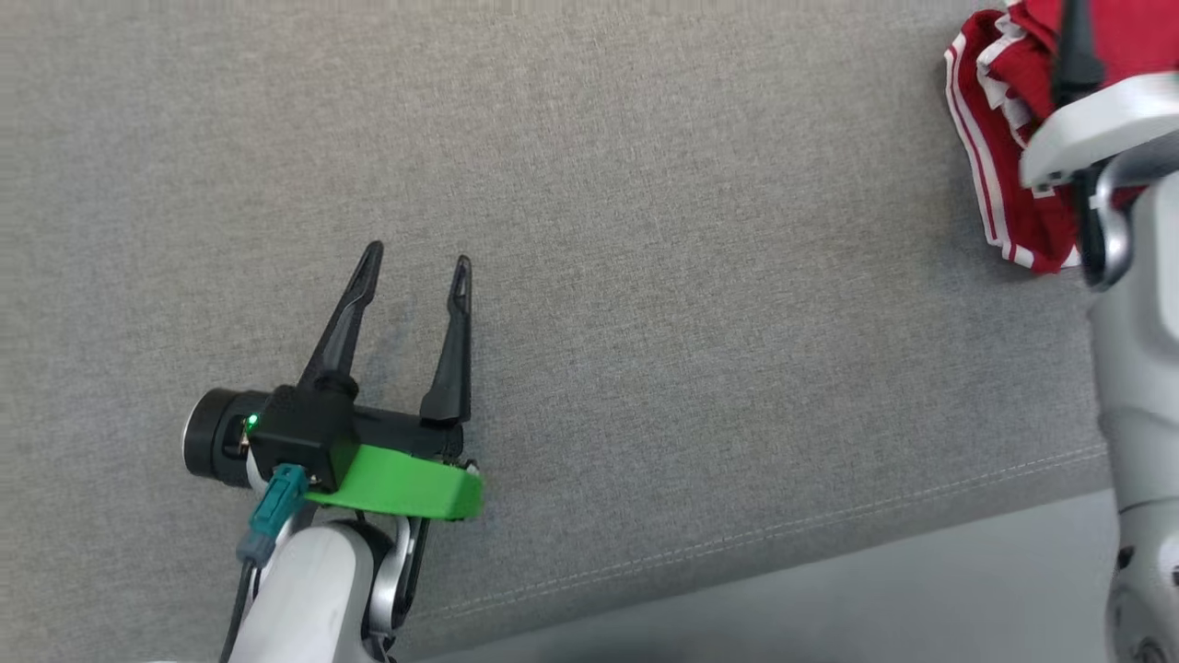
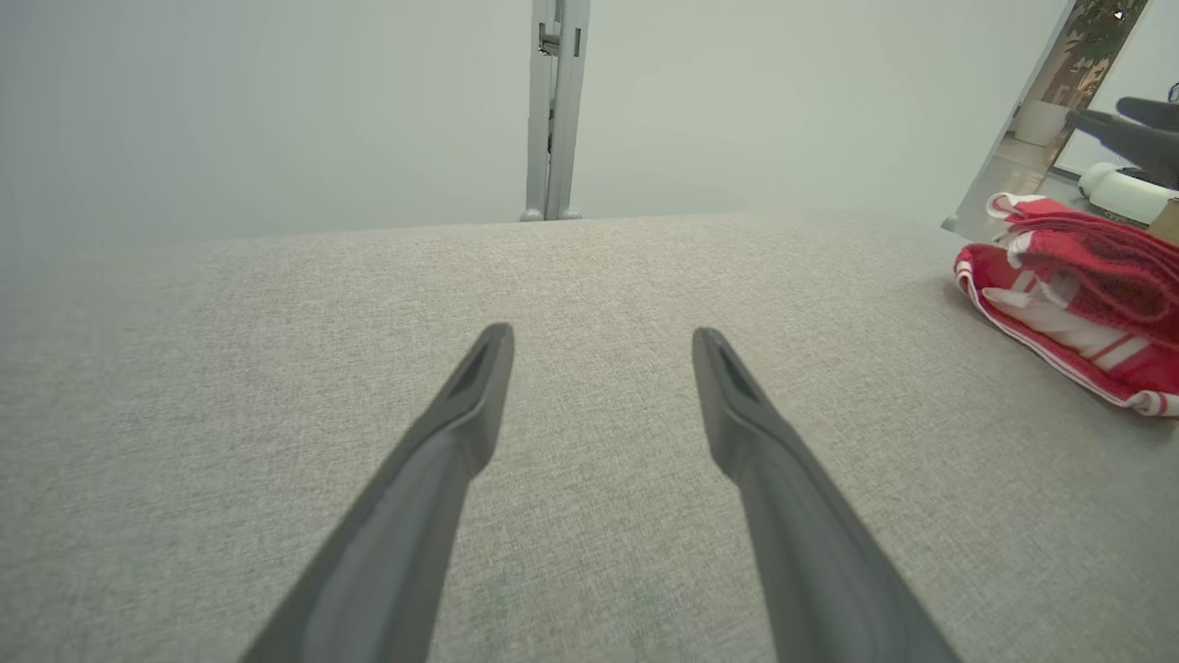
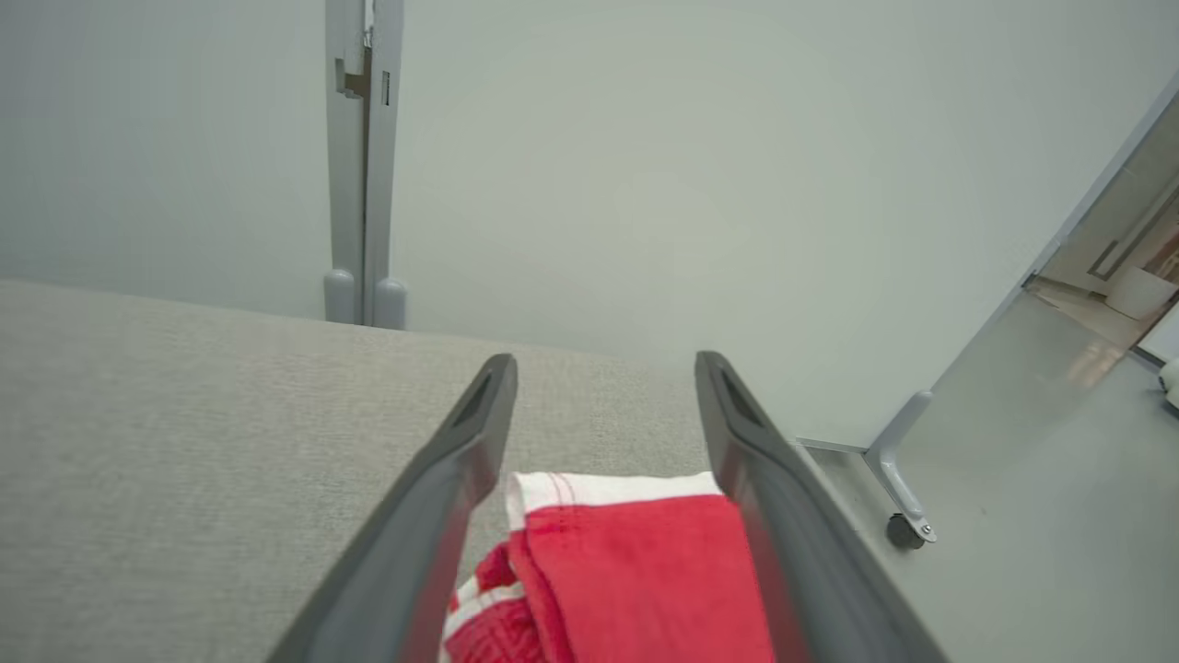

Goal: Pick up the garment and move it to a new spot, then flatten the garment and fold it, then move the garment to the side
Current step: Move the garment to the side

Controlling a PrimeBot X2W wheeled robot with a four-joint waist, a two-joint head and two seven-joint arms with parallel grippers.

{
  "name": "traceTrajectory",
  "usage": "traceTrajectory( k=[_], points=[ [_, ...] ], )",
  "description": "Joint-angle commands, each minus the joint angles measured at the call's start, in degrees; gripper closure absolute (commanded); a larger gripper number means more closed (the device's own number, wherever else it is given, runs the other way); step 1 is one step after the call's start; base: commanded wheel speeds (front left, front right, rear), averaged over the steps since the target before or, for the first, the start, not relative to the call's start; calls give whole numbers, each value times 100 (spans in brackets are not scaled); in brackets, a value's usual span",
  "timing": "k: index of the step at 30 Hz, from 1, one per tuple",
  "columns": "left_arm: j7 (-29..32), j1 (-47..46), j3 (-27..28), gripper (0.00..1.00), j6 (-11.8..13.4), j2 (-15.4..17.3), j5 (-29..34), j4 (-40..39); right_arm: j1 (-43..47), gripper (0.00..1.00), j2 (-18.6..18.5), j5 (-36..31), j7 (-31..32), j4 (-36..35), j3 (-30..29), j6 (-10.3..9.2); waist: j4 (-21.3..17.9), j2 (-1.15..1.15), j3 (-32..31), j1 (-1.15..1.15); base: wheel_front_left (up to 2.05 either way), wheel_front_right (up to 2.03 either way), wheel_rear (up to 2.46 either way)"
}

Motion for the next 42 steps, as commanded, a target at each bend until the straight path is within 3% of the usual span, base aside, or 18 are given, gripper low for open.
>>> traceTrajectory(
  k=[1,8,15,18,25,32,42],
  points=[
    [-56,137,99,0,89,-32,-129,49,212,0,125,287,-13,-123,254,-10,112,0,-543,0,0,0,0],
    [-191,473,423,0,381,-132,-523,312,1103,0,441,1303,-13,-603,1447,-10,378,0,-1203,0,0,0,0],
    [-314,843,654,0,554,-189,-765,561,2085,0,634,1770,-12,-1266,1958,-10,540,0,-1749,0,0,0,0],
    [-359,1066,708,0,645,-169,-685,644,2606,0,719,1845,-13,-1627,2011,-10,582,0,-2008,0,0,0,0],
    [-396,1518,716,0,421,-172,-548,667,3645,0,886,1743,-13,-2267,1775,-10,629,0,-2462,0,0,0,0],
    [-395,1885,864,0,196,-232,-331,528,4416,0,960,1662,-13,-2568,1532,-9,697,0,-2672,0,0,0,0],
    [-396,2037,989,0,88,-287,-121,500,5003,0,1041,1618,-13,-2802,1429,-9,741,0,-2717,0,0,0,0]
  ],
)
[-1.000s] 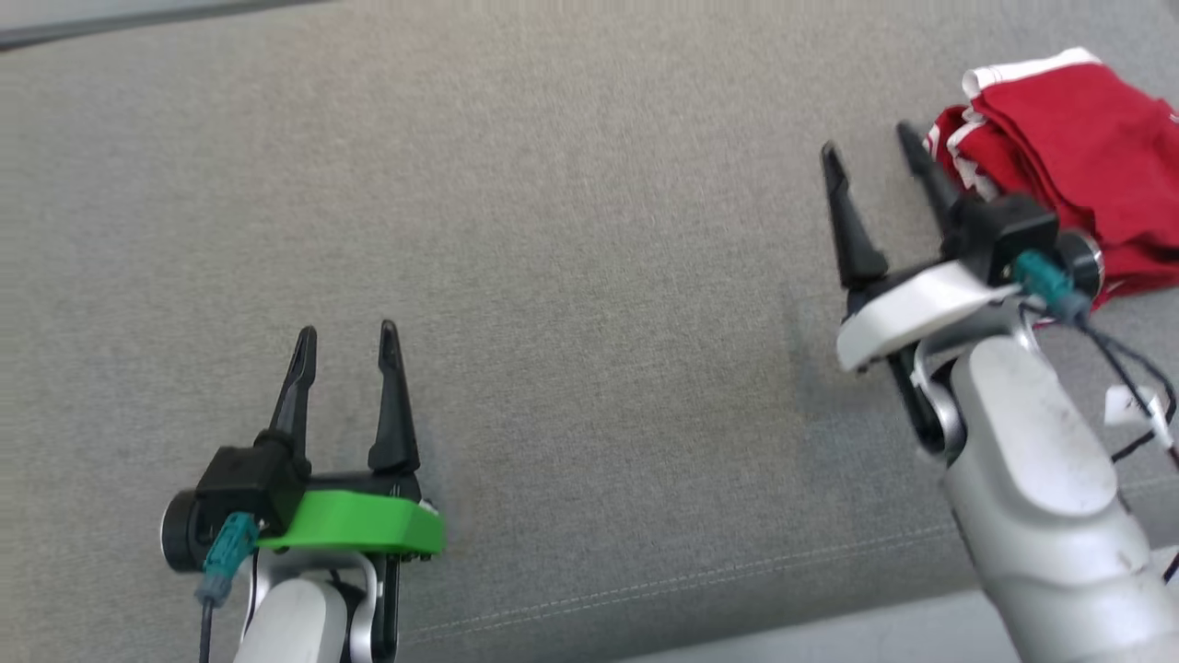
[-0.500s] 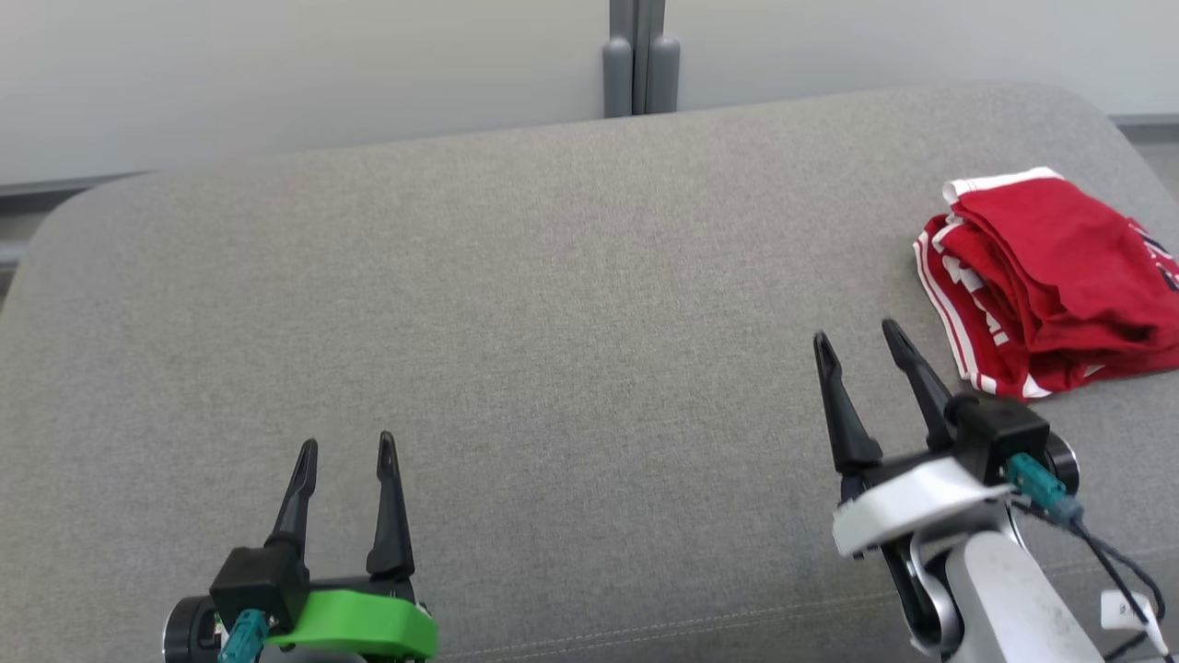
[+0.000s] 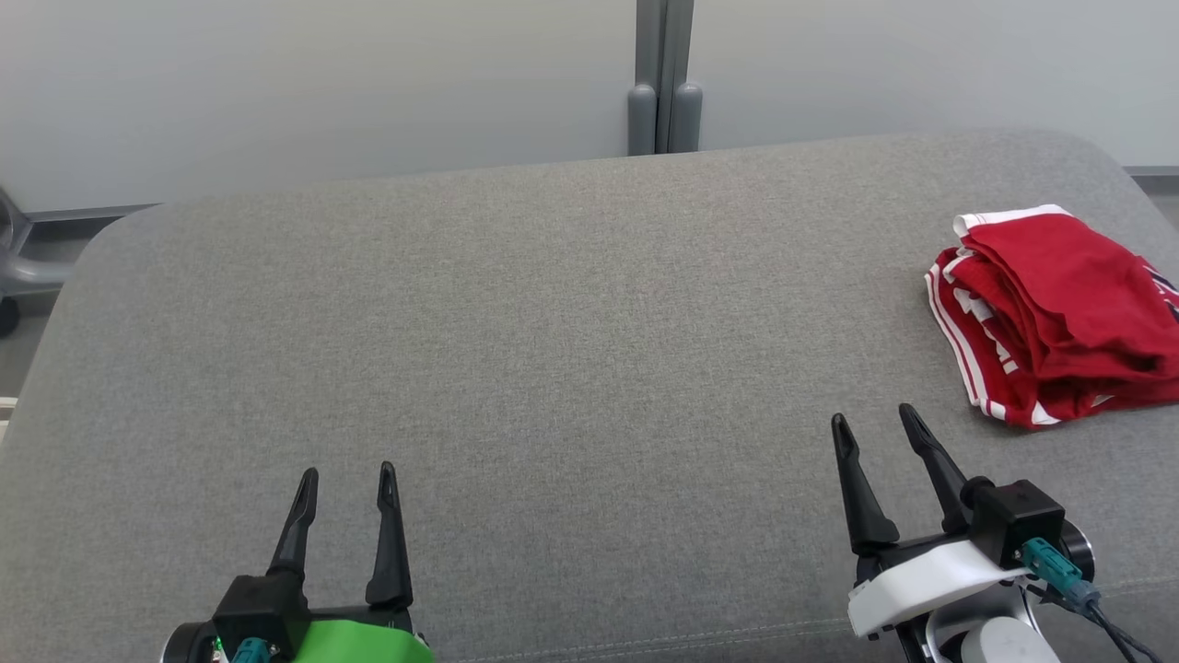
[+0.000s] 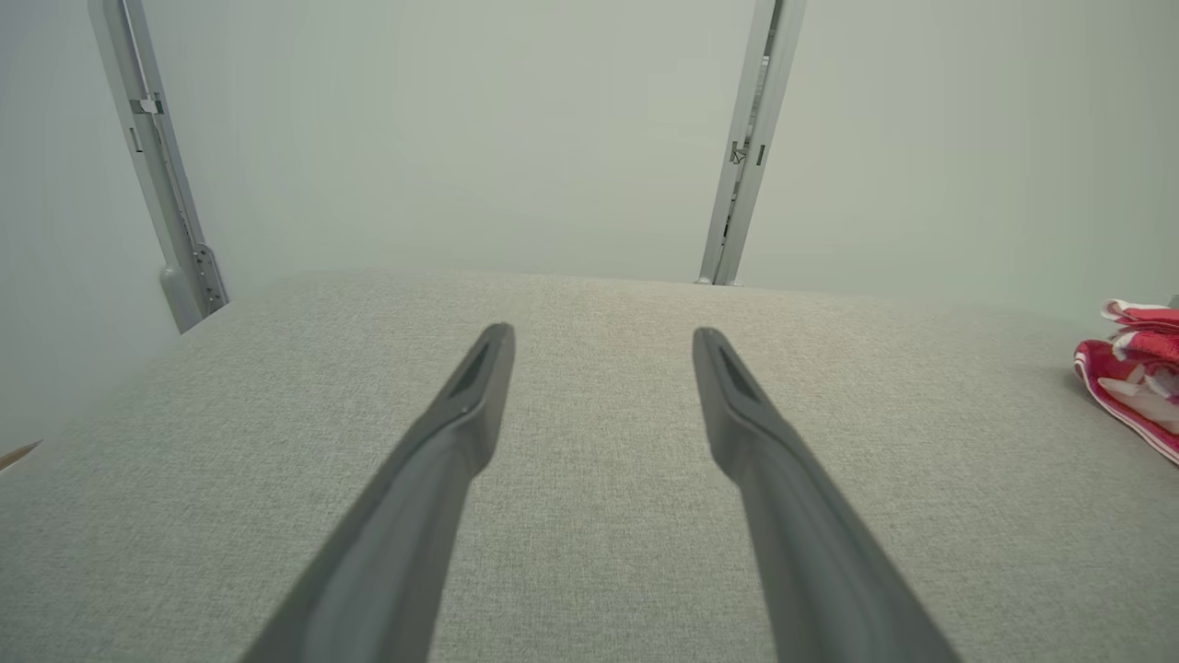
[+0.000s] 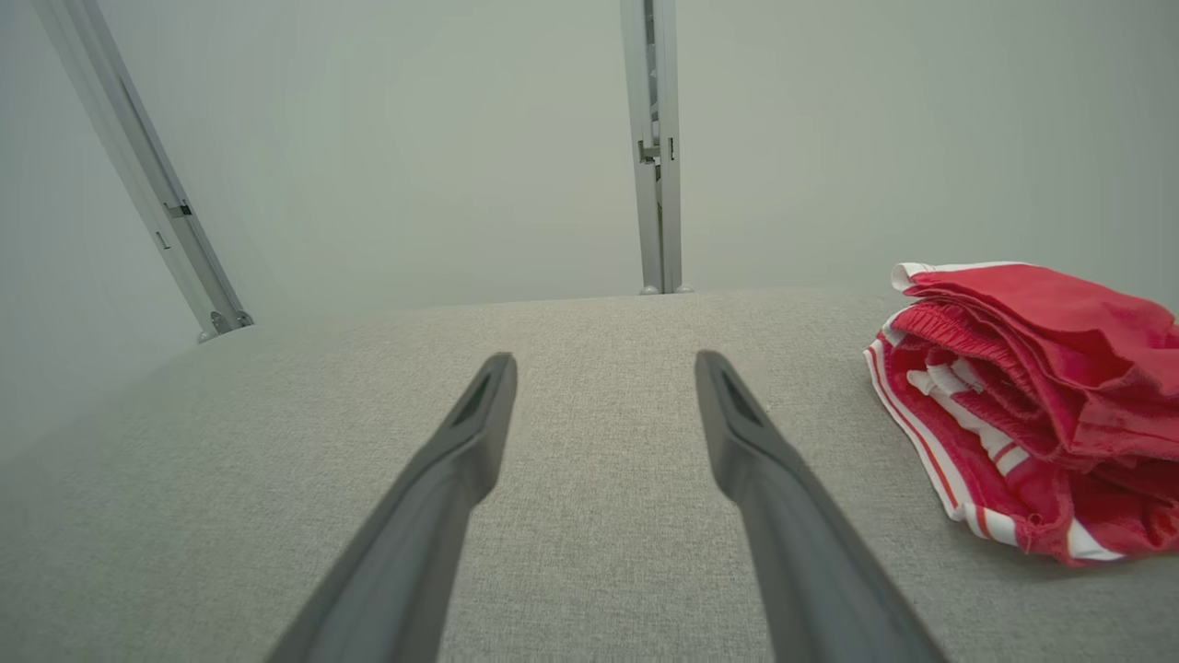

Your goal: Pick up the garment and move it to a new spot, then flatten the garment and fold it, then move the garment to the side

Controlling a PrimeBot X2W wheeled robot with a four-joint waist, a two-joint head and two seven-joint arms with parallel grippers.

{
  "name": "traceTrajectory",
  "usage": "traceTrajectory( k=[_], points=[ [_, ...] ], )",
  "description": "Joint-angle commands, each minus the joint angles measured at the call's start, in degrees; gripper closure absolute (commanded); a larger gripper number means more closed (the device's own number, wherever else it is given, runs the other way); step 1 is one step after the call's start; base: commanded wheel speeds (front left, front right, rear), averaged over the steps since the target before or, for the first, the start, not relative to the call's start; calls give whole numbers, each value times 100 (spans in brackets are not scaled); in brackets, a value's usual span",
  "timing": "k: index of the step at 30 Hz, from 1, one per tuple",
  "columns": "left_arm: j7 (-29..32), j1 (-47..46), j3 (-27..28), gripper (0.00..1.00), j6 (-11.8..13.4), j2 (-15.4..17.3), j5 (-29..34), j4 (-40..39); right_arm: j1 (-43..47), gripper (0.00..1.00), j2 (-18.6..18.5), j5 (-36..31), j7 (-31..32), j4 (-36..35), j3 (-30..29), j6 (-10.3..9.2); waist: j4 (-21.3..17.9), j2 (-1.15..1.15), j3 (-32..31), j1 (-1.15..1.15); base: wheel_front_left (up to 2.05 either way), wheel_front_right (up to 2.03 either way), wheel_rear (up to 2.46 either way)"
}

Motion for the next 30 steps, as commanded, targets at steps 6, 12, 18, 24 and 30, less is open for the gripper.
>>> traceTrajectory(
  k=[6,12,18,24,30],
  points=[
    [-25,83,45,0,-134,-14,75,57,148,0,35,-17,-13,-13,2,-8,-2,0,-34,1,0,0,0],
    [23,30,4,100,-99,-12,51,192,135,100,51,4,7,115,5,1,7,0,-46,1,0,0,0],
    [122,-78,59,100,-144,-5,-527,285,73,100,33,599,167,235,-88,1,7,0,-39,1,0,0,0],
    [238,-252,131,100,-222,8,-1178,410,-76,100,-3,1269,355,358,-201,0,7,0,-32,1,0,0,0],
    [345,-417,198,100,-304,17,-1779,543,-207,100,-30,1887,528,467,-308,0,6,0,-25,1,0,0,0]
  ],
)
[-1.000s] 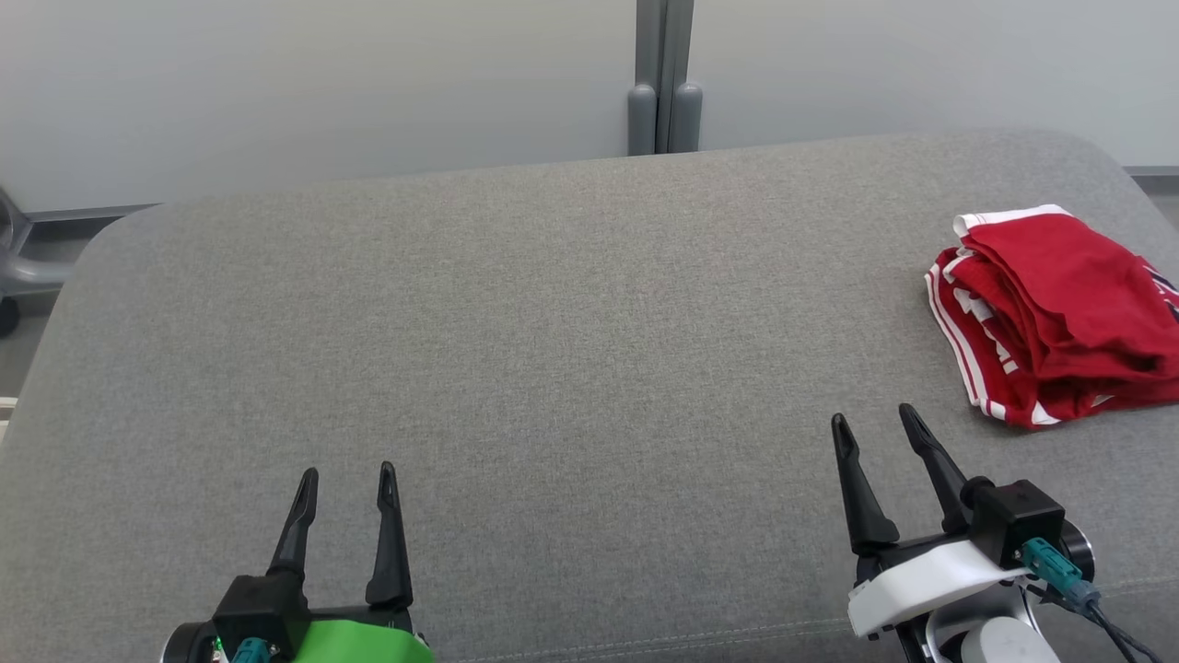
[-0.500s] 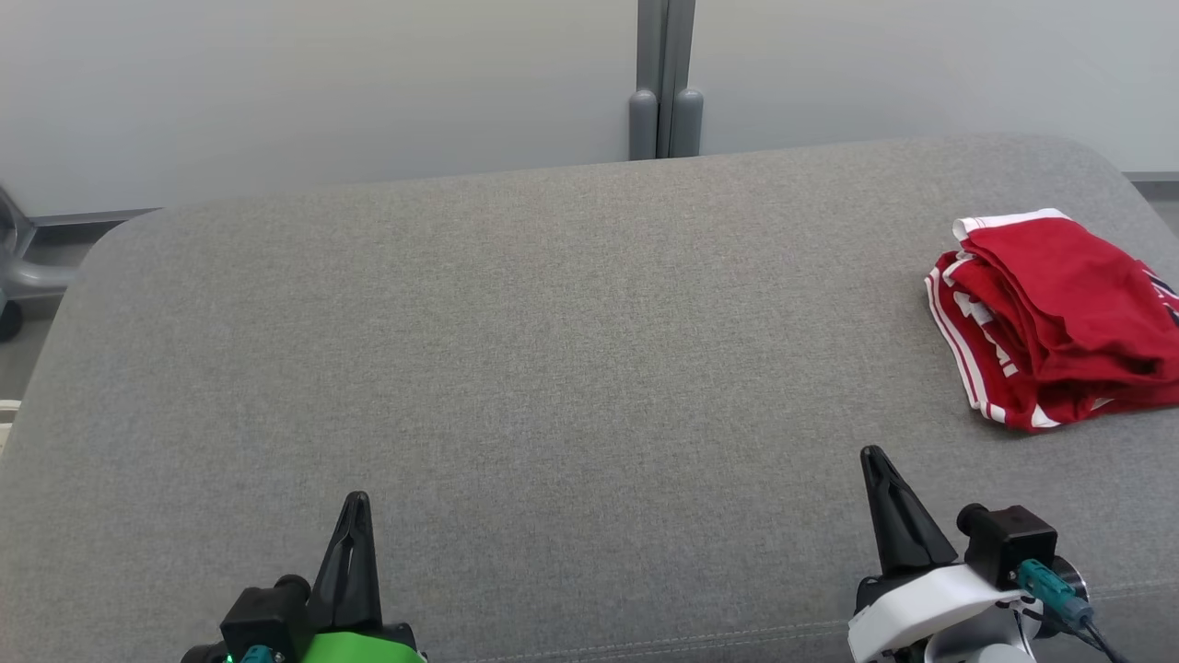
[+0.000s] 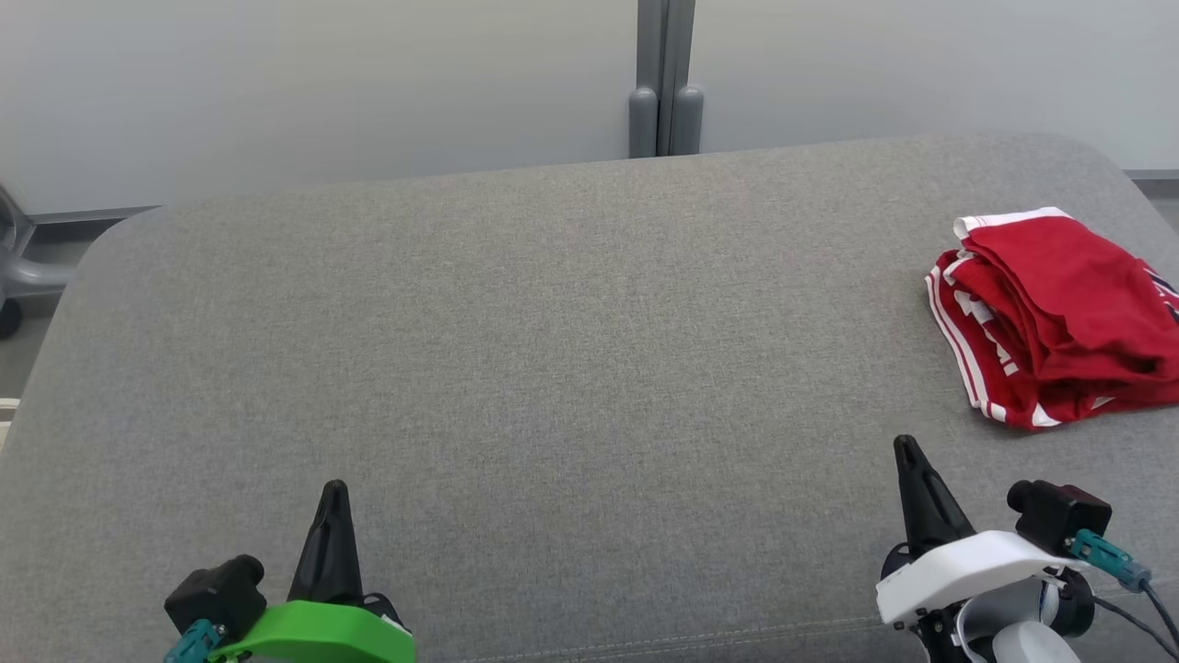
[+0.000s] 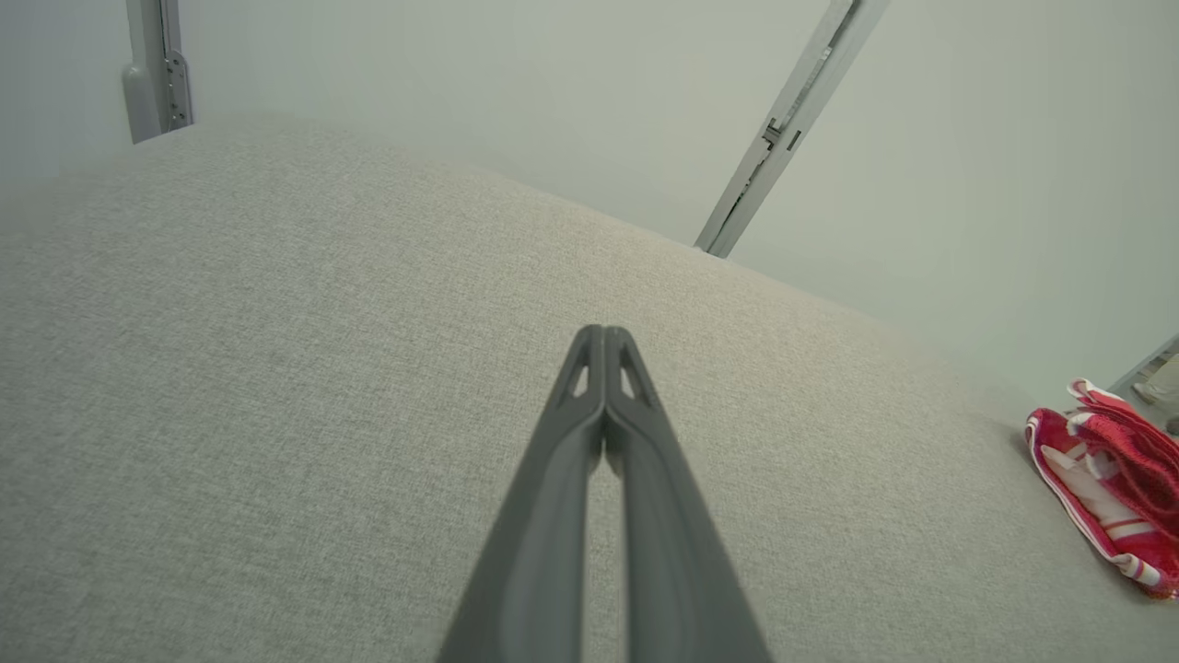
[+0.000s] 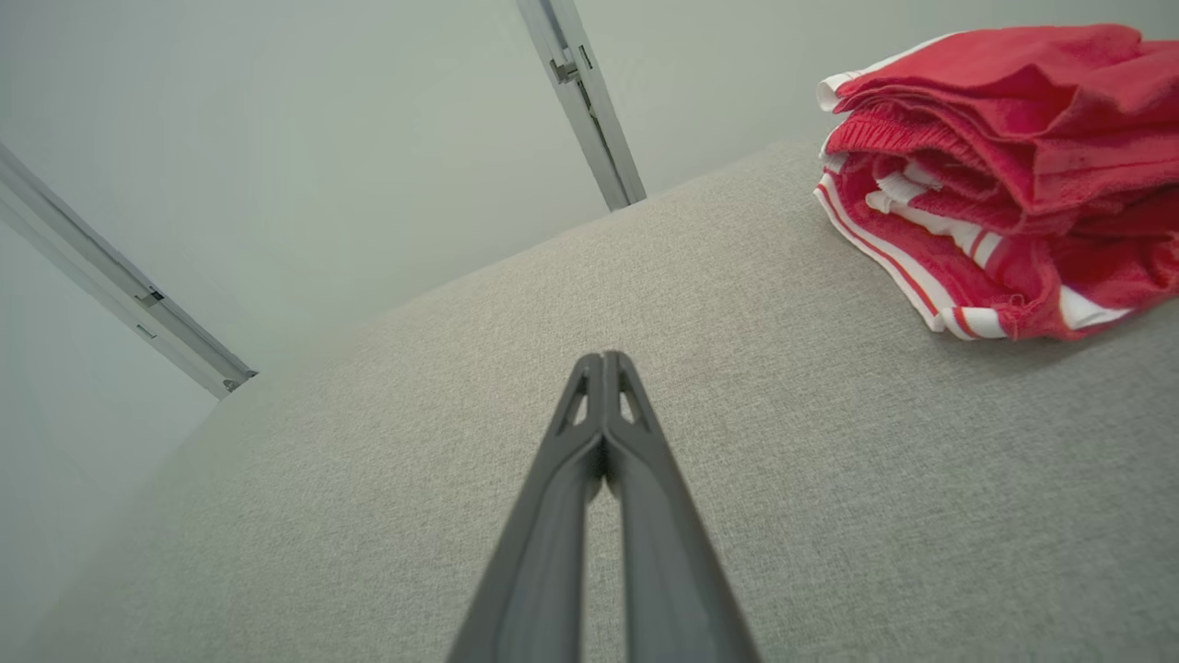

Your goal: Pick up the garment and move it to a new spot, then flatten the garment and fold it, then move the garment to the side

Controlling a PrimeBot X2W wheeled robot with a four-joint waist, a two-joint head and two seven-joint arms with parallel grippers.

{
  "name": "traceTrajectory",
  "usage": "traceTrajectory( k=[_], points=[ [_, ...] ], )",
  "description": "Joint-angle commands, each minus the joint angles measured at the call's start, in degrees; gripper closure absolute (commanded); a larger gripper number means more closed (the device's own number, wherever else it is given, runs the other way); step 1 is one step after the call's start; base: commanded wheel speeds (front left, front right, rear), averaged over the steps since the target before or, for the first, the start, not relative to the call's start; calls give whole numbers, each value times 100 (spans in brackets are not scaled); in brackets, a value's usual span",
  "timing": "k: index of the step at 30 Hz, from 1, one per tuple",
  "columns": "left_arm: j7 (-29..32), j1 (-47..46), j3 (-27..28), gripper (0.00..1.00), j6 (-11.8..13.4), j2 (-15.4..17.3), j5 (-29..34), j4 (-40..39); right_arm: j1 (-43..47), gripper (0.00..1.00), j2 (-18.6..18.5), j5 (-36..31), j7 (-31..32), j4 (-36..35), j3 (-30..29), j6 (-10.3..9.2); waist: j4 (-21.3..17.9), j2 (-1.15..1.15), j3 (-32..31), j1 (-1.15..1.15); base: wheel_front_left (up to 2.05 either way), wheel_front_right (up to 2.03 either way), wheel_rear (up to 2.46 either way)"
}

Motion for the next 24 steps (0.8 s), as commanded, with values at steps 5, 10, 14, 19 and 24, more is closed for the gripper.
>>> traceTrajectory(
  k=[5,10,14,19,24],
  points=[
    [100,-317,86,100,-95,33,-597,50,-282,100,-59,610,163,29,-126,0,0,0,6,0,0,0,0],
    [179,-438,138,100,-154,40,-1039,145,-376,100,-76,1064,297,105,-210,0,0,0,12,0,0,0,0],
    [241,-530,177,100,-199,44,-1376,216,-446,100,-87,1407,396,162,-274,-1,0,0,16,0,0,0,0],
    [315,-636,227,100,-250,48,-1774,298,-533,100,-101,1812,516,232,-354,-1,0,0,22,0,0,0,0],
    [374,-718,266,100,-293,52,-2081,362,-595,100,-111,2123,612,286,-415,-1,0,0,27,0,0,0,0]
  ],
)
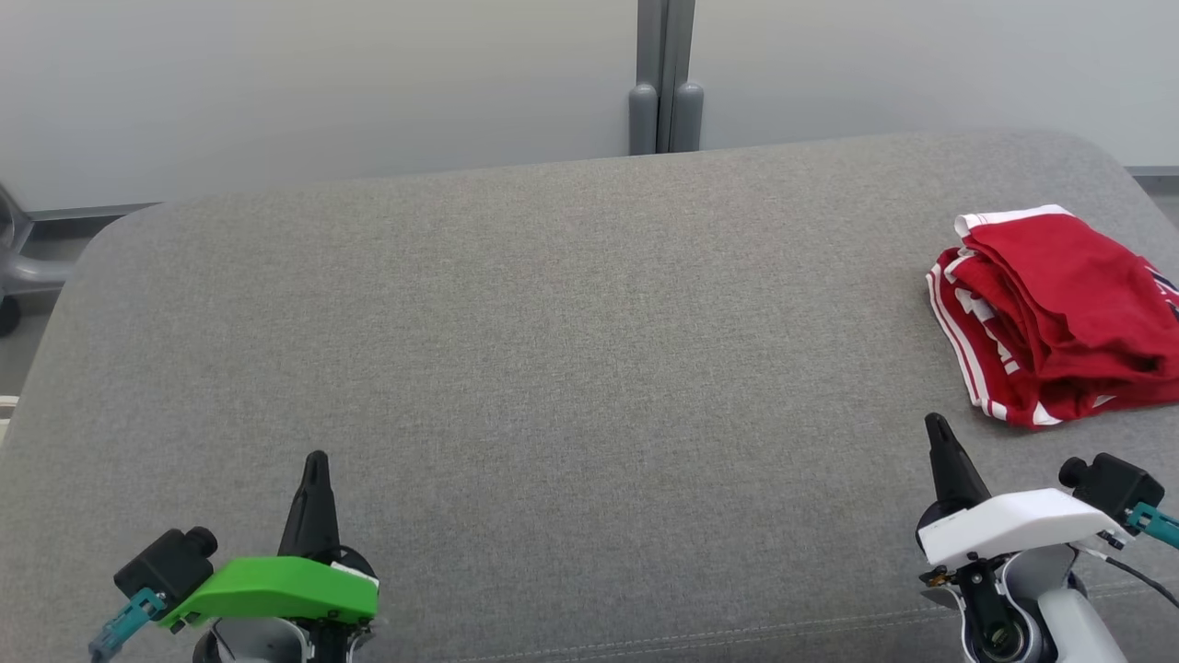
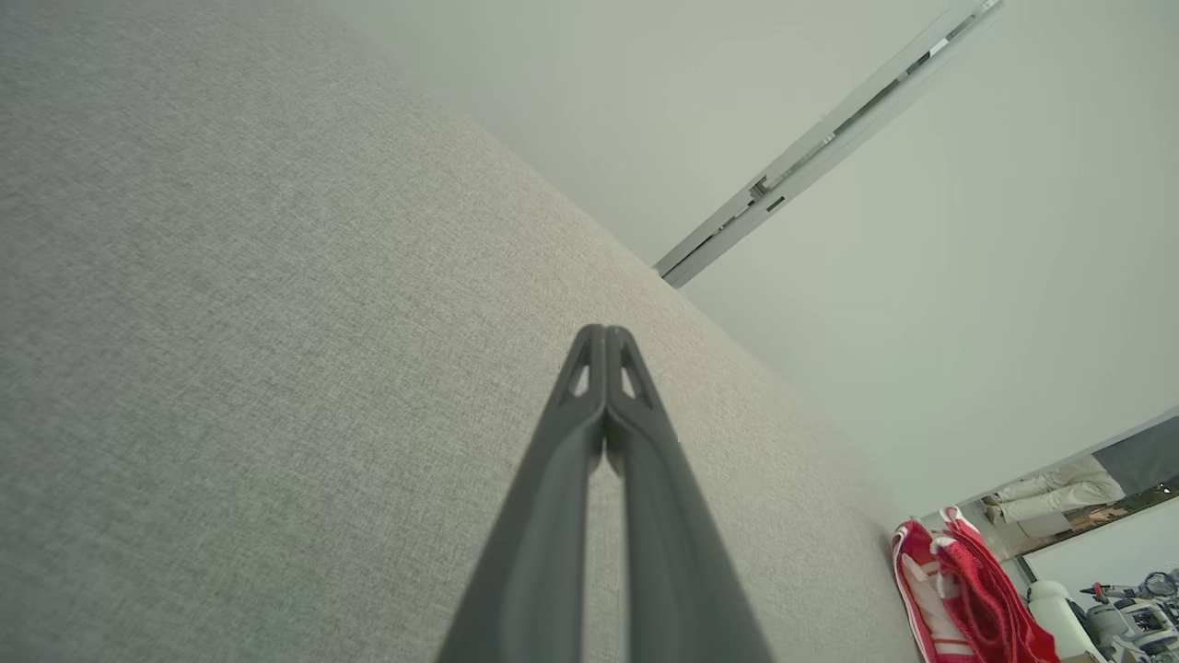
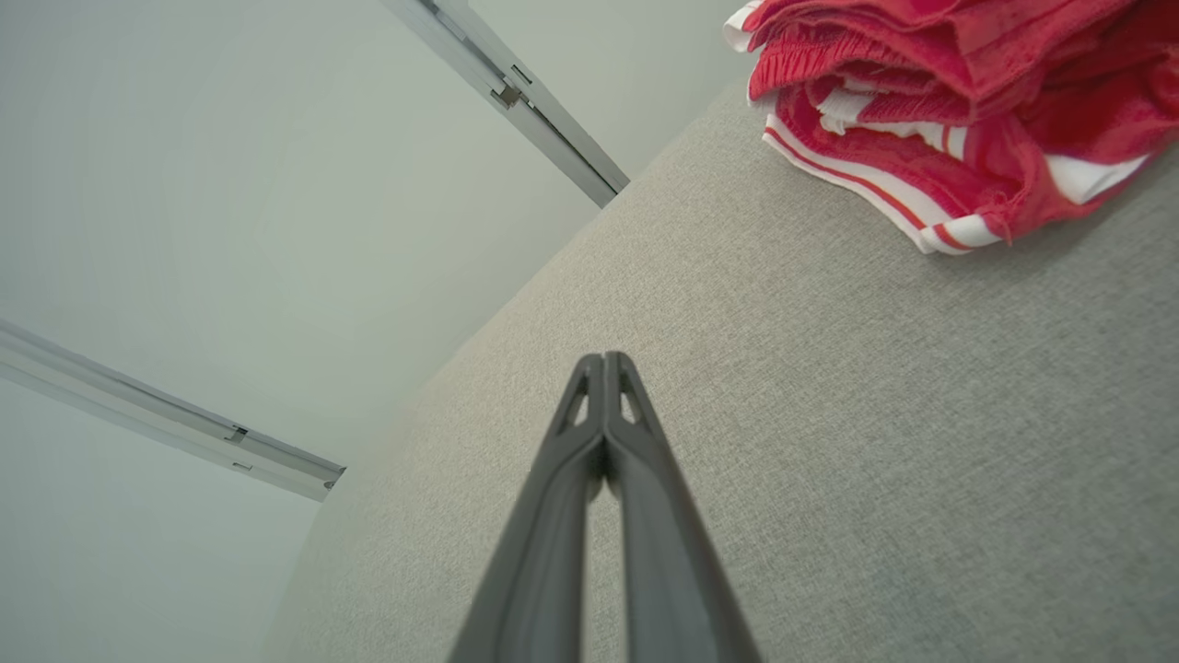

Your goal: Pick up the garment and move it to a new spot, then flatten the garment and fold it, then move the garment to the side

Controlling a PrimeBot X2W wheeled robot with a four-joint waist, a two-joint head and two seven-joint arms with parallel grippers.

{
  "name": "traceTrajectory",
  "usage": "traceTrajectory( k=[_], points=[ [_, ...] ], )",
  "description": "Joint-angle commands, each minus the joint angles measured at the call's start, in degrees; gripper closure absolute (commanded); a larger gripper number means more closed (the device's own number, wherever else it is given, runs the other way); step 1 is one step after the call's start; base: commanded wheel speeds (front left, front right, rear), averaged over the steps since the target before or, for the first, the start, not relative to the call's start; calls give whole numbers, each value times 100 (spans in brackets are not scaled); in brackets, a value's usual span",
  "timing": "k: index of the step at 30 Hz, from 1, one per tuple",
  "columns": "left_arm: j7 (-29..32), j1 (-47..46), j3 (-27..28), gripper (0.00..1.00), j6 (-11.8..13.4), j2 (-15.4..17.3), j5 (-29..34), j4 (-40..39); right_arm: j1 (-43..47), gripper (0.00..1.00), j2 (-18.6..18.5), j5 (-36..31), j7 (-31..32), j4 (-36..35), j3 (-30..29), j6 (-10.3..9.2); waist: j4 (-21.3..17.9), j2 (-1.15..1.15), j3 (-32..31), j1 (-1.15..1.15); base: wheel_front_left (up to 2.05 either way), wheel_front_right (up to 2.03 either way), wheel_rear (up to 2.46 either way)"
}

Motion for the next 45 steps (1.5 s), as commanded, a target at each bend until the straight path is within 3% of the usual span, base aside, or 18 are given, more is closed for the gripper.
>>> traceTrajectory(
  k=[1,45],
  points=[
    [36,-204,52,100,-49,41,-198,-15,-180,100,-41,202,52,-21,-52,-1,0,0,1,0,0,0,0],
    [555,-882,413,100,-390,48,-2825,461,-737,100,-94,2857,902,448,-638,-1,-1,0,54,0,0,0,0]
  ],
)
